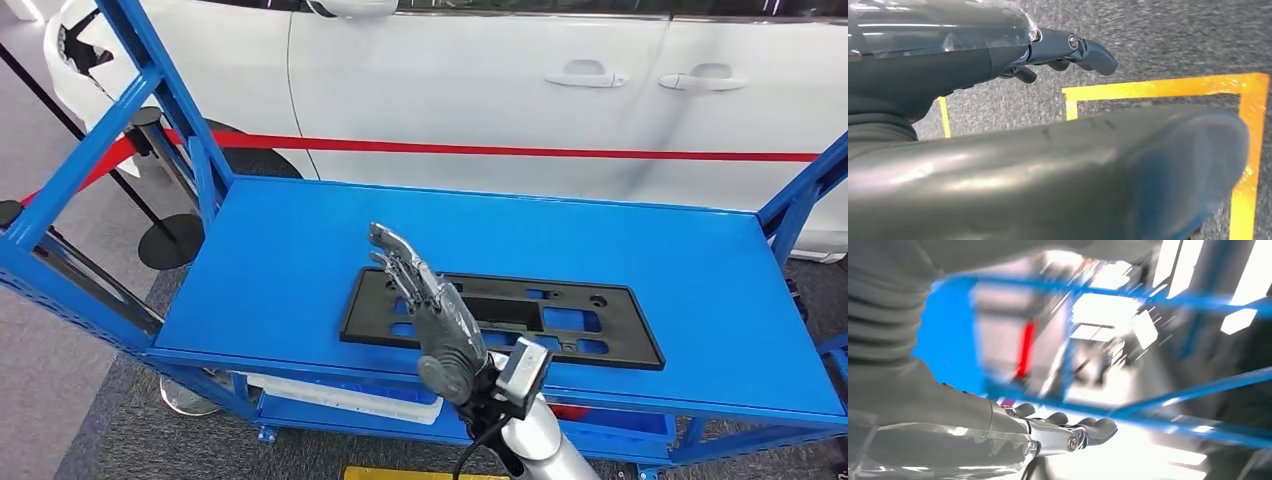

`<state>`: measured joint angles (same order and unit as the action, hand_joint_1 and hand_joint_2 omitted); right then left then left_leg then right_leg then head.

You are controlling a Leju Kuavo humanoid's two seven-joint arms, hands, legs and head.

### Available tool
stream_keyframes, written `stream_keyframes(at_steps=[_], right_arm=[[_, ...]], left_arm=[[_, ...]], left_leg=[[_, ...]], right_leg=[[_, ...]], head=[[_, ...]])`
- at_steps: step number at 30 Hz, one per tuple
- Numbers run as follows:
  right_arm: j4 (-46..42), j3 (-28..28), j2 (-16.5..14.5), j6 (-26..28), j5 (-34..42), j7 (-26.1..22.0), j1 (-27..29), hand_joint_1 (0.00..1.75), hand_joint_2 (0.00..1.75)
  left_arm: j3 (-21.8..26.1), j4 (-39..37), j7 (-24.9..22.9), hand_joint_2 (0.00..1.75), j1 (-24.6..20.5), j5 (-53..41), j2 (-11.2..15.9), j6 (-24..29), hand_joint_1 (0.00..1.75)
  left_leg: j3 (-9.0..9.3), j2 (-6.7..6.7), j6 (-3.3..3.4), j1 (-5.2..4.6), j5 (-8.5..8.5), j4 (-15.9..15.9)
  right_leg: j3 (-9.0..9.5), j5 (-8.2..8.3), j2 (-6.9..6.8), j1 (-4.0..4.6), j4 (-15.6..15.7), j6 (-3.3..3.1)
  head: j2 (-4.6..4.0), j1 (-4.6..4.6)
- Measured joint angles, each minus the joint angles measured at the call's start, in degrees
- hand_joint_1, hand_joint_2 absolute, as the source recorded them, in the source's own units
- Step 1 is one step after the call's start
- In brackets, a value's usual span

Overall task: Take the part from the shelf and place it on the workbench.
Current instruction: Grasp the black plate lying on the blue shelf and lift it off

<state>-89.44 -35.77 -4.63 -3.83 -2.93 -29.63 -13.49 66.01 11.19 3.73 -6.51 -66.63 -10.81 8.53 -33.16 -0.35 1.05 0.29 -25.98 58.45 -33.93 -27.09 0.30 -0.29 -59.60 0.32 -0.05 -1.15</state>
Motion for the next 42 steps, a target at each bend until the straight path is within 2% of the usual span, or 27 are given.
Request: stream_keyframes(at_steps=[1, 2, 4, 5, 6, 7, 9, 11, 12, 14, 16, 18, 20, 21, 22, 23, 24, 26, 27, 31, 33, 35, 36, 37, 38, 40, 42], right_arm=[[0.0, -0.2, 0.2, 2.5, -3.0, 0.8, 0.4, 0.00, 1.75], [-0.1, -0.5, 0.3, 4.6, -5.7, 1.5, 0.6, 0.00, 1.75], [0.2, -1.3, 0.7, 8.6, -12.1, 3.7, 1.0, 0.00, 1.75], [0.6, -1.7, 0.9, 10.7, -15.7, 4.9, 1.1, 0.00, 1.75], [1.3, -2.2, 1.1, 13.0, -19.5, 6.2, 1.2, 0.00, 1.75], [2.1, -2.7, 1.3, 15.0, -23.0, 7.3, 1.1, 0.00, 1.75], [4.0, -3.8, 1.6, 18.2, -29.1, 9.5, 0.6, 0.00, 1.75], [5.8, -4.9, 1.8, 20.5, -35.0, 12.0, -0.1, 0.00, 1.75], [6.5, -5.3, 1.9, 21.4, -37.9, 13.3, -0.4, 0.00, 1.75], [7.6, -6.1, 2.1, 22.7, -43.0, 15.3, -0.5, 0.00, 1.75], [8.5, -6.8, 2.4, 23.3, -46.9, 16.5, -0.8, 0.00, 1.75], [9.5, -7.5, 2.6, 23.3, -49.4, 17.2, -1.3, 0.00, 1.75], [10.7, -8.2, 2.9, 23.1, -51.0, 17.7, -1.8, 0.00, 1.75], [11.3, -8.5, 3.1, 23.0, -51.7, 18.0, -2.0, 0.00, 1.75], [12.0, -8.8, 3.3, 22.9, -52.4, 18.3, -2.3, 0.00, 1.75], [12.6, -9.1, 3.4, 22.9, -53.2, 18.7, -2.6, 0.00, 1.75], [13.3, -9.4, 3.6, 23.0, -54.0, 19.2, -3.1, 0.00, 1.75], [14.8, -9.7, 4.0, 23.2, -55.1, 19.9, -4.5, 0.00, 1.75], [15.6, -9.9, 4.3, 23.3, -55.3, 20.1, -5.3, 0.00, 1.75], [18.3, -10.0, 5.4, 23.4, -55.2, 20.1, -7.4, 0.00, 1.75], [19.3, -10.0, 6.1, 23.3, -55.1, 20.1, -8.4, 0.00, 1.75], [20.4, -10.0, 6.7, 22.8, -55.0, 20.1, -9.3, 0.00, 1.75], [20.9, -10.1, 6.9, 22.4, -54.9, 20.1, -9.6, 0.00, 1.75], [21.4, -10.1, 7.1, 22.0, -54.8, 20.1, -9.9, 0.00, 1.75], [21.8, -10.1, 7.3, 21.7, -54.7, 20.1, -10.3, 0.00, 1.75], [22.2, -10.3, 7.4, 21.3, -54.7, 20.2, -11.2, 0.00, 1.75], [22.5, -10.6, 7.5, 20.5, -55.1, 20.7, -12.1, 0.00, 1.75]], left_arm=[[0.1, 0.0, 0.0, 0.00, 0.1, 0.2, -0.1, 0.0, 0.00], [0.1, 0.0, 0.0, 0.00, 0.2, 0.4, -0.3, 0.1, 0.00], [0.4, 0.0, -0.5, 0.00, 0.1, 0.9, -0.5, 0.2, 0.00], [0.6, 0.0, -0.7, 0.00, 0.1, 1.2, -0.6, 0.2, 0.00], [0.9, 0.0, -1.0, 0.00, 0.2, 1.5, -0.8, 0.3, 0.00], [1.1, 0.0, -1.1, 0.00, 0.2, 1.7, -0.9, 0.3, 0.00], [1.4, 0.0, -1.2, 0.00, 0.3, 1.9, -1.3, 0.3, 0.00], [1.5, 0.0, -1.1, 0.00, 0.3, 1.8, -1.5, 0.2, 0.00], [1.5, 0.0, -1.1, 0.00, 0.3, 1.7, -1.5, 0.0, 0.00], [1.5, 0.0, -0.8, 0.00, 0.3, 1.5, -1.5, -0.3, 0.00], [1.5, 0.0, -0.5, 0.00, 0.3, 1.1, -1.5, -0.7, 0.00], [1.5, 0.0, -0.4, 0.00, 0.2, 0.8, -1.6, -0.9, 0.00], [1.5, 0.0, -0.3, 0.00, 0.3, 0.7, -1.6, -1.0, 0.00], [1.5, 0.0, -0.3, 0.00, 0.3, 0.6, -1.6, -1.0, 0.00], [1.5, 0.0, -0.3, 0.00, 0.4, 0.6, -1.6, -1.1, 0.00], [1.5, 0.0, -0.2, 0.00, 0.4, 0.6, -1.6, -1.1, 0.00], [1.5, 0.0, -0.2, 0.00, 0.4, 0.6, -1.6, -1.1, 0.00], [1.5, 0.0, 0.0, 0.00, 0.3, 0.6, -1.6, -1.1, 0.00], [1.5, 0.0, 0.1, 0.00, 0.3, 0.6, -1.6, -1.1, 0.00], [1.5, 0.0, 0.4, 0.00, 0.4, 0.6, -1.6, -1.1, 0.00], [1.5, 0.0, 0.5, 0.00, 0.3, 0.6, -1.6, -1.1, 0.00], [1.5, 0.0, 0.6, 0.00, 0.2, 0.6, -1.6, -1.0, 0.00], [1.5, 0.0, 0.6, 0.00, 0.2, 0.6, -1.6, -1.1, 0.00], [1.5, 0.0, 0.6, 0.00, 0.2, 0.6, -1.6, -1.1, 0.00], [1.5, 0.0, 0.6, 0.00, 0.2, 0.6, -1.6, -1.1, 0.00], [1.5, 0.0, 0.7, 0.00, 0.2, 0.6, -1.6, -1.1, 0.00], [1.5, 0.0, 0.9, 0.00, 0.2, 0.8, -1.6, -1.1, 0.00]], left_leg=[[0.21, 0.06, 0.31, 0.15, 0.19, -0.4], [0.41, 0.13, 0.58, 0.29, 0.33, -0.7], [0.47, 0.21, 0.87, 0.21, 0.32, -0.8], [0.47, 0.21, 0.92, 0.19, 0.27, -0.8], [0.49, 0.20, 0.94, 0.19, 0.21, -0.7], [0.54, 0.16, 0.91, 0.19, 0.14, -0.7], [0.66, 0.06, 0.67, 0.21, -0.14, -0.4], [0.61, -0.01, 0.16, 0.00, -0.49, 0.0], [0.57, -0.01, -0.14, -0.10, -0.60, 0.1], [0.62, 0.01, -0.76, -0.12, -0.68, 0.0], [0.29, 0.04, -1.41, 0.04, -1.61, 1.1], [-1.94, 0.05, -1.88, 0.20, -4.59, 6.2], [-5.38, 0.05, -2.14, 0.30, -7.66, 13.4], [-6.42, 0.06, -2.20, 0.32, -7.96, 15.4], [-6.54, 0.06, -2.19, 0.33, -7.21, 15.4], [-5.60, 0.06, -2.10, 0.33, -5.50, 13.2], [-3.85, 0.06, -1.89, 0.33, -3.30, 9.4], [-0.66, 0.04, -1.38, 0.15, -0.66, 2.5], [0.11, 0.01, -1.12, 0.03, -0.29, 0.7], [0.49, -0.06, 0.13, 0.08, 0.06, -0.5], [0.70, 0.03, 0.74, 0.27, 0.34, -1.0], [0.68, 0.06, 0.99, 0.18, 0.32, -0.9], [0.69, 0.05, 1.01, 0.15, 0.28, -0.9], [0.71, 0.03, 1.03, 0.13, 0.23, -0.8], [0.77, 0.00, 0.99, 0.13, 0.15, -0.7], [0.85, -0.07, 0.72, 0.11, -0.15, -0.4], [0.69, -0.11, 0.18, -0.08, -0.48, 0.0]], right_leg=[[-0.44, -0.80, 0.00, -0.01, -1.1, 0.29], [-1.44, -2.13, -0.01, -0.03, -3.3, 0.54], [-4.90, -5.48, -0.02, -0.15, -10.2, 0.89], [-6.49, -6.40, -0.03, -0.22, -13.1, 1.02], [-7.35, -6.33, -0.04, -0.31, -14.6, 1.10], [-7.15, -5.17, -0.06, -0.40, -13.8, 1.12], [-4.12, -1.32, -0.18, -0.55, -7.2, 0.92], [-1.32, 0.77, -0.26, -0.42, -1.3, 0.51], [-0.80, 0.88, -0.25, -0.32, 0.0, 0.27], [-0.76, 0.91, -0.16, -0.22, 0.2, -0.30], [-0.58, 1.06, -0.17, -0.32, 0.5, -0.95], [-0.43, 1.12, -0.23, -0.44, 0.8, -1.43], [-0.42, 1.05, -0.25, -0.36, 0.7, -1.65], [-0.39, 1.01, -0.25, -0.32, 0.7, -1.69], [-0.34, 0.98, -0.23, -0.31, 0.7, -1.70], [-0.25, 0.94, -0.19, -0.30, 0.7, -1.67], [-0.14, 0.89, -0.14, -0.31, 0.7, -1.61], [-0.07, 0.80, -0.03, -0.14, 0.6, -1.27], [-0.12, 0.81, 0.00, -0.08, 0.6, -1.01], [-0.30, 0.45, -0.01, -0.13, 0.2, 0.31], [-2.10, -2.12, -0.04, -0.22, -3.9, 0.74], [-5.68, -5.47, -0.05, -0.33, -11.2, 1.02], [-7.00, -6.08, -0.06, -0.40, -13.8, 1.13], [-7.51, -5.68, -0.09, -0.48, -14.6, 1.19], [-6.84, -4.18, -0.12, -0.54, -13.0, 1.19], [-3.33, -0.40, -0.20, -0.60, -5.8, 0.97], [-1.01, 1.17, -0.21, -0.43, -0.6, 0.57]], head=[[0.00, 0.02], [0.01, 0.05], [0.01, 0.09], [0.01, 0.10], [0.01, 0.10], [0.01, 0.10], [0.01, 0.10], [0.01, 0.08], [0.01, 0.05], [0.01, 0.02], [0.01, 0.01], [0.01, -0.03], [0.01, -0.03], [0.01, -0.03], [0.01, -0.03], [0.01, -0.03], [0.01, -0.03], [0.00, -0.03], [0.00, -0.01], [0.01, 0.05], [0.01, 0.08], [0.01, 0.09], [0.01, 0.08], [0.01, 0.08], [0.01, 0.08], [0.01, 0.08], [0.01, 0.04]])
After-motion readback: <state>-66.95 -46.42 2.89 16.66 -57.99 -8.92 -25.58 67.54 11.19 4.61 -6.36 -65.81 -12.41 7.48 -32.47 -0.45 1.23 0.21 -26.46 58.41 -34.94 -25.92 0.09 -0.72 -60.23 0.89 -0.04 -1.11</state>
